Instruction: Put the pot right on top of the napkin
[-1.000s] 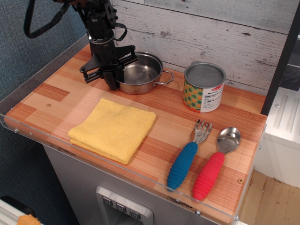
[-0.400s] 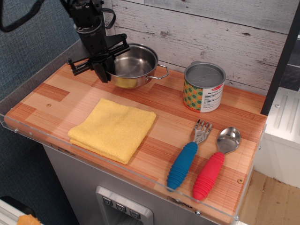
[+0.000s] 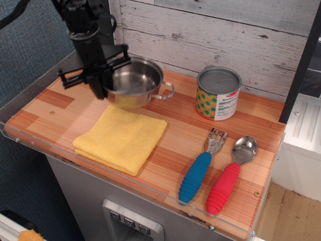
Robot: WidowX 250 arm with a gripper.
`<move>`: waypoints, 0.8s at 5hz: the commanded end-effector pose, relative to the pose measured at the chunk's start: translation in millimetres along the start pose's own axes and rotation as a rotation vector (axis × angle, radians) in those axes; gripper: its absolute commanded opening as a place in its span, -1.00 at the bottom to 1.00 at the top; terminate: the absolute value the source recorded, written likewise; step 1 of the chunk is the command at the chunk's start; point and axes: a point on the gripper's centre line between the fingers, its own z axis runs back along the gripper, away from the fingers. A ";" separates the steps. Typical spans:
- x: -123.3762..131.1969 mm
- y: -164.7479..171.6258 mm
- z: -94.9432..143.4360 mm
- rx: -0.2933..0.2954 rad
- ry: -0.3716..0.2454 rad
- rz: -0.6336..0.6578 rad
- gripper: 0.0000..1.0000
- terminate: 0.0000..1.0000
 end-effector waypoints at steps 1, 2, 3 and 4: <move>-17.1 12.7 14.1 -0.018 -0.022 -0.038 -1.00 -1.00; -25.7 22.8 9.4 -0.024 -0.017 -0.043 -1.00 -1.00; -35.1 30.9 6.1 -0.009 -0.016 -0.054 -1.00 -1.00; -40.6 39.4 2.8 0.003 -0.009 -0.053 -1.00 -1.00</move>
